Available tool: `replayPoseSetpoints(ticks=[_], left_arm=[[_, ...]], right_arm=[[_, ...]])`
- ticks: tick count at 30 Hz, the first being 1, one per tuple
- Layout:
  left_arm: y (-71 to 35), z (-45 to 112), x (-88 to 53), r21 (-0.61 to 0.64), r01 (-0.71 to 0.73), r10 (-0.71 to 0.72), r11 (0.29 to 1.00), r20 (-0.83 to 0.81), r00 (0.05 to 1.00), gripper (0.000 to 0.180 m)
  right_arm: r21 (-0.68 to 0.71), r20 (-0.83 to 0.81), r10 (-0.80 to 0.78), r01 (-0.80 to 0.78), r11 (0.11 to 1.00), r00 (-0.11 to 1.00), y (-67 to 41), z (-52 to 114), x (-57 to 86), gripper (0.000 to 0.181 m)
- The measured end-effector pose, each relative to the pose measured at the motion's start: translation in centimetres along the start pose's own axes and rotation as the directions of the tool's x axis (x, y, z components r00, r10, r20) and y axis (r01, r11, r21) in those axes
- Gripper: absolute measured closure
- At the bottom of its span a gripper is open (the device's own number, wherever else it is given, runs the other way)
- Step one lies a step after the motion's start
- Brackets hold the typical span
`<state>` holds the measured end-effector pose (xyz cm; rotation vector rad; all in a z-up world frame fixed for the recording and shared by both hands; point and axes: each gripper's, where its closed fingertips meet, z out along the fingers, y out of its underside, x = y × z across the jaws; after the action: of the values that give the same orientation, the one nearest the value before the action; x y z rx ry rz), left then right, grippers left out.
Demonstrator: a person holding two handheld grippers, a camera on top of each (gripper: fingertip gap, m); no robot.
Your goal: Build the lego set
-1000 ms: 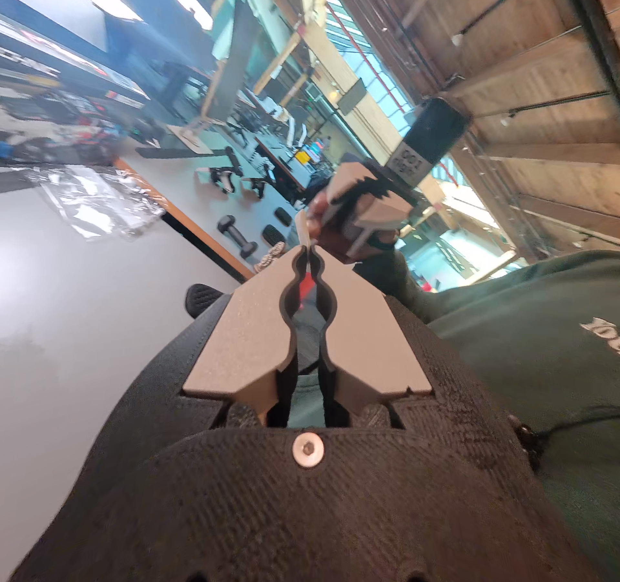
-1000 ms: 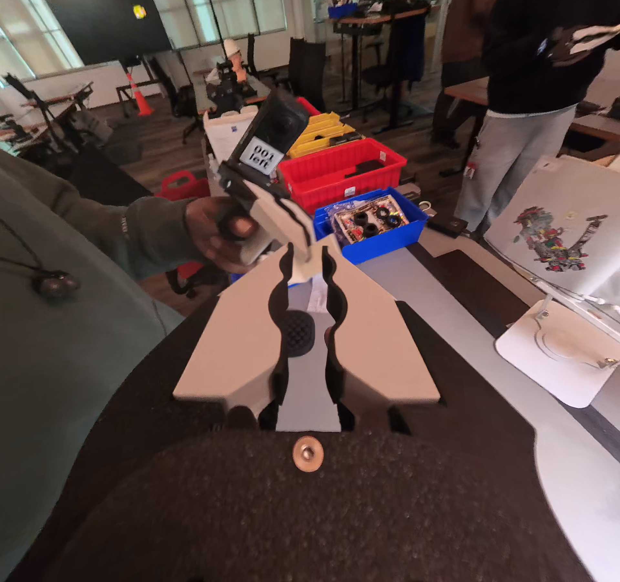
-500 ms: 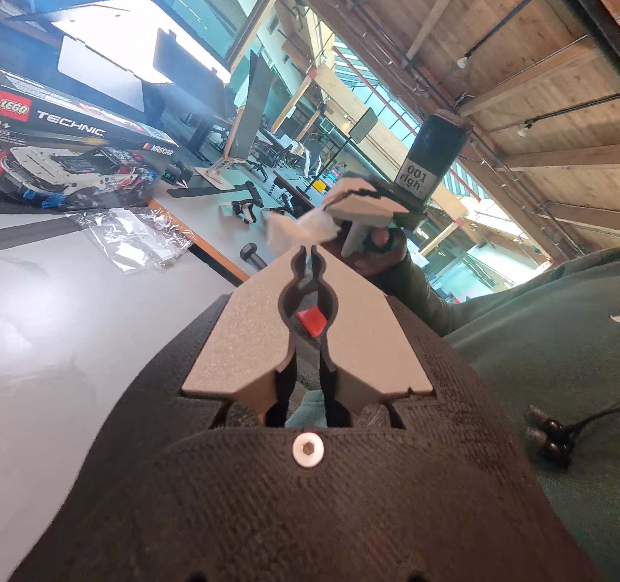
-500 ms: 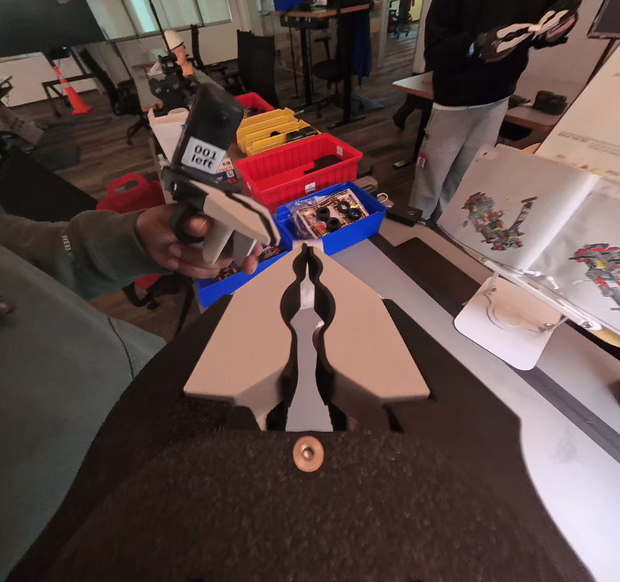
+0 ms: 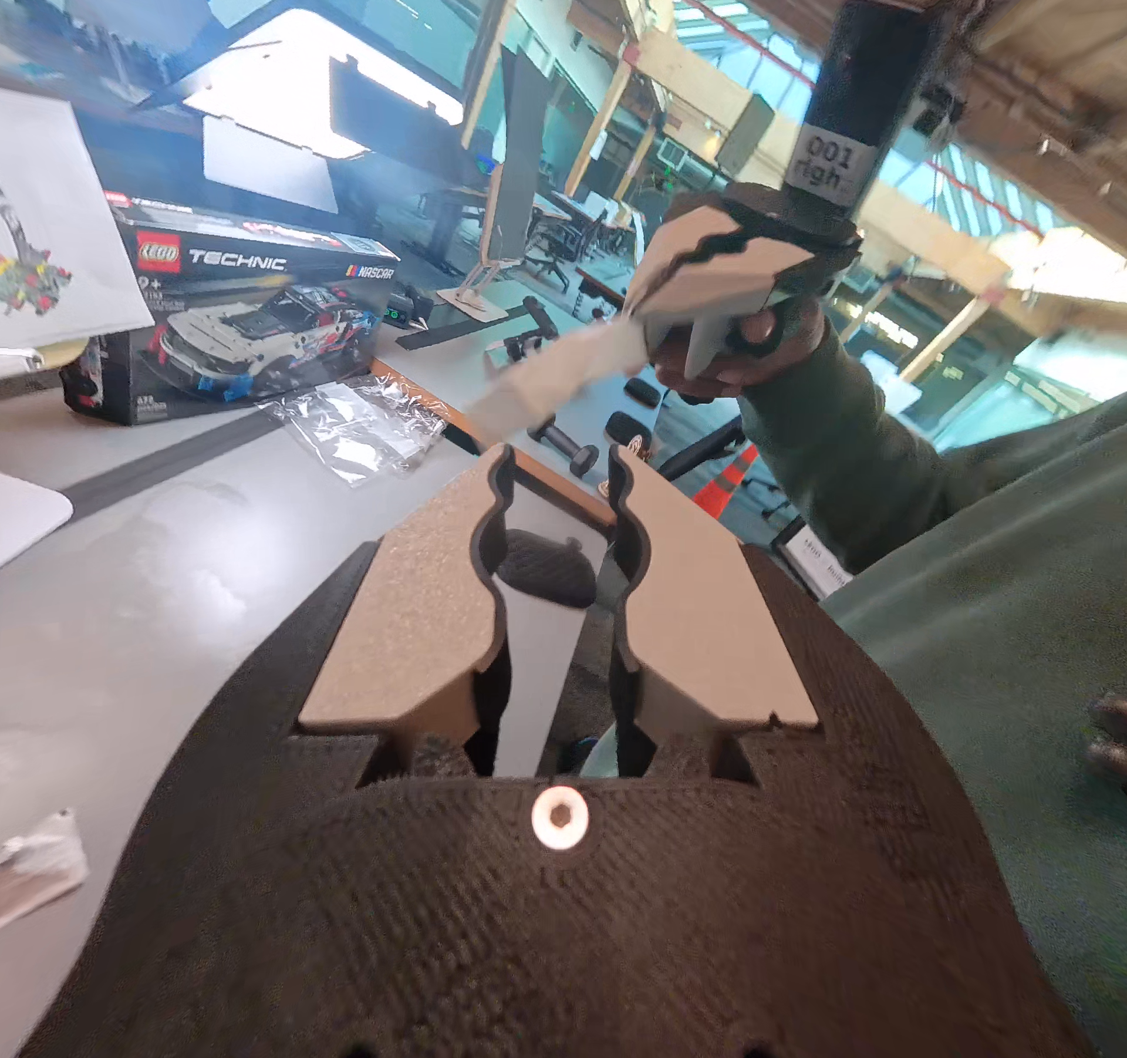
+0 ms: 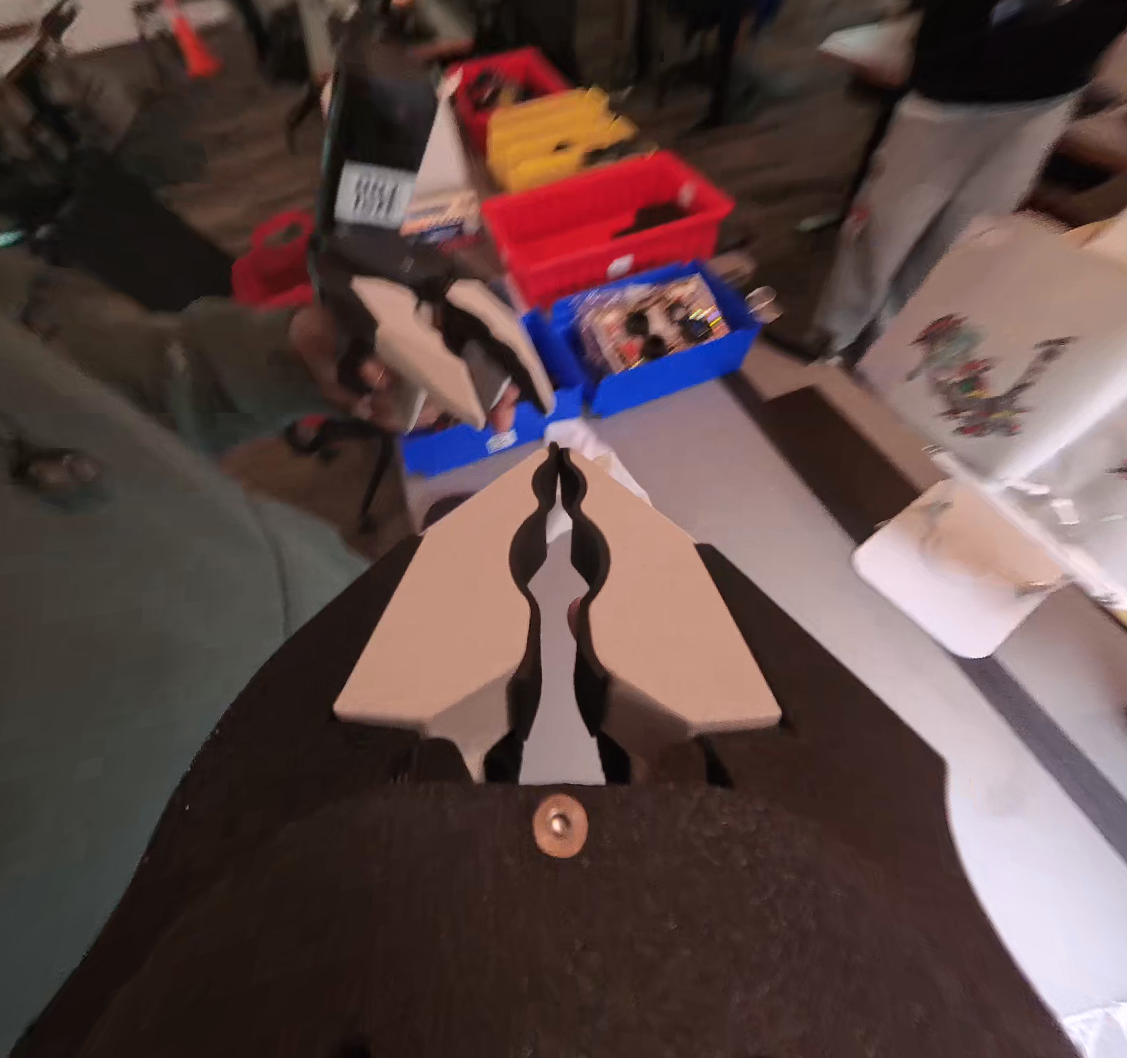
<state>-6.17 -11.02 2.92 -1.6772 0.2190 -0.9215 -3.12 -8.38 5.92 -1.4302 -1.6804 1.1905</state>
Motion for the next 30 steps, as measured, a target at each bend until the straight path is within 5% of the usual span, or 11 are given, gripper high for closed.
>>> replayPoseSetpoints(ticks=[5, 9, 12, 15, 19, 20, 24, 30], left_arm=[[2.5, 1.7, 2.2, -0.205, -0.202, 0.190, 0.958, -0.079, 0.979, 0.151], [3.7, 2.3, 3.5, -0.240, -0.253, 0.228, 0.937, -0.129, 0.965, 0.178], [1.9, 2.2, 3.0, -0.144, -0.139, 0.125, 0.980, -0.103, 0.987, 0.180], [-0.4, 1.5, 2.4, 0.006, 0.080, -0.078, 0.997, -0.141, 0.987, 0.180], [-2.2, 0.4, 2.5, 0.115, 0.281, -0.245, 0.953, -0.258, 0.935, 0.180], [-2.2, 0.4, 2.6, 0.115, 0.304, -0.264, 0.946, -0.274, 0.925, 0.180], [-2.8, 0.1, 2.9, 0.126, 0.385, -0.323, 0.914, -0.348, 0.880, 0.180], [-3.5, -1.8, 2.0, 0.123, 0.379, -0.319, 0.917, -0.343, 0.883, 0.180]], right_arm=[[-0.137, 0.158, -0.005, 0.027, 0.990, 0.987, 2.4, 2.2, -3.4, 0.181], [-0.124, 0.195, -0.009, 0.034, 0.992, 0.981, 1.8, 1.9, -4.0, 0.181], [-0.006, 0.141, 0.024, -0.024, 1.000, 0.990, 0.2, 1.4, -2.5, 0.181], [0.195, 0.136, 0.144, -0.169, 0.966, 0.980, -1.7, 0.2, -0.8, 0.148], [0.278, 0.244, 0.240, -0.305, 0.911, 0.940, -0.7, 1.2, -1.7, 0.121], [0.293, 0.274, 0.241, -0.320, 0.901, 0.931, -0.6, 1.8, -2.4, 0.123], [0.310, 0.296, 0.177, -0.270, 0.911, 0.939, -0.4, 3.0, -3.7, 0.181], [0.338, 0.357, 0.185, -0.311, 0.888, 0.915, -1.1, -1.2, -2.4, 0.181]])
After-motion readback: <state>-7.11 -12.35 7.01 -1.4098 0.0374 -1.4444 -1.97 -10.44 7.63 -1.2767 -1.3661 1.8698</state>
